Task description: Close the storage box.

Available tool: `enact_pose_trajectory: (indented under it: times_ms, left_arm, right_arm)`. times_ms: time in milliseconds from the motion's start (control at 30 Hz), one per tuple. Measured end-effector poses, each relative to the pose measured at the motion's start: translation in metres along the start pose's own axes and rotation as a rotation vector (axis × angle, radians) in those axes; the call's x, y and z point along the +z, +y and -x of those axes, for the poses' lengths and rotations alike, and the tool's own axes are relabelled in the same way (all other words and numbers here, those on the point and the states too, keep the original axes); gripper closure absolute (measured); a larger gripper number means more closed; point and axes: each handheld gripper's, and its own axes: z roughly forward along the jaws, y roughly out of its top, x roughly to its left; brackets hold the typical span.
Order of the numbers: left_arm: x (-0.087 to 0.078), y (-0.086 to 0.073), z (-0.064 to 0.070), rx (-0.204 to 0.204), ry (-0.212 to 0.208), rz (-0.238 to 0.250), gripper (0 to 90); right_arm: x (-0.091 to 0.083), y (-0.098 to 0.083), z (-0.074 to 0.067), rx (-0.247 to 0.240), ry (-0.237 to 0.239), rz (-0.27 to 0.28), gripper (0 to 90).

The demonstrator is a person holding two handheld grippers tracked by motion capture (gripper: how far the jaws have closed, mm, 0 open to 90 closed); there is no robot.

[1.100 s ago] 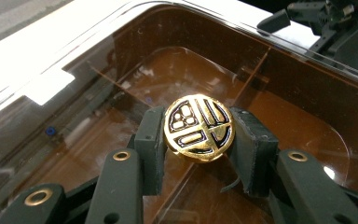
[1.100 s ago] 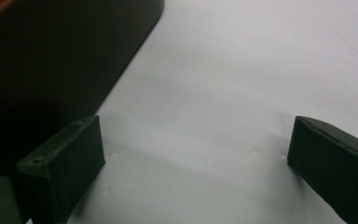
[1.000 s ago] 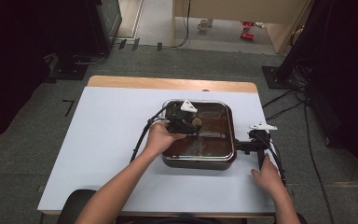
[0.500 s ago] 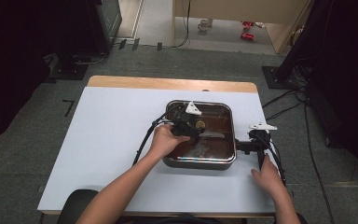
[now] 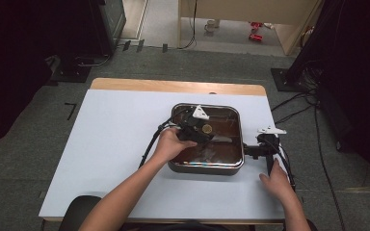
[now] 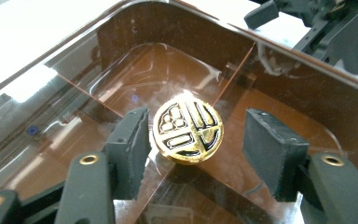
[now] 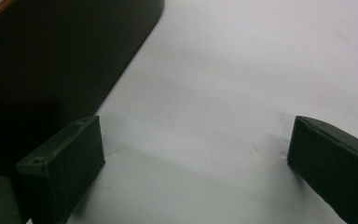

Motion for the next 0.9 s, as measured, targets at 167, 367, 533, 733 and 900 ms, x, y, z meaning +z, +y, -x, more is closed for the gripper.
enact_pose_trajectory:
  times_ms: [167,367,533,733,900]
  left_arm:
    - [-0.009,0.001,-0.003,-0.014,0.001,0.005,40.1]
    - [-0.021,0.001,-0.005,-0.013,0.022,-0.006,35.5]
    - [-0.035,-0.006,-0.006,-0.017,0.039,-0.003,33.0]
    - [-0.050,-0.017,-0.009,-0.048,0.055,0.013,29.9]
    - [-0.058,-0.025,-0.011,-0.068,0.070,0.010,28.7]
  right_arm:
    - [0.000,0.000,0.000,0.000,0.000,0.000,2.9]
    - [0.000,0.000,0.000,0.002,0.000,-0.001,2.9]
    - [0.000,0.000,0.000,0.000,-0.001,0.000,2.9]
    - [0.000,0.000,0.000,0.001,0.000,-0.002,2.9]
    - [0.000,0.000,0.000,0.000,-0.001,-0.002,2.9]
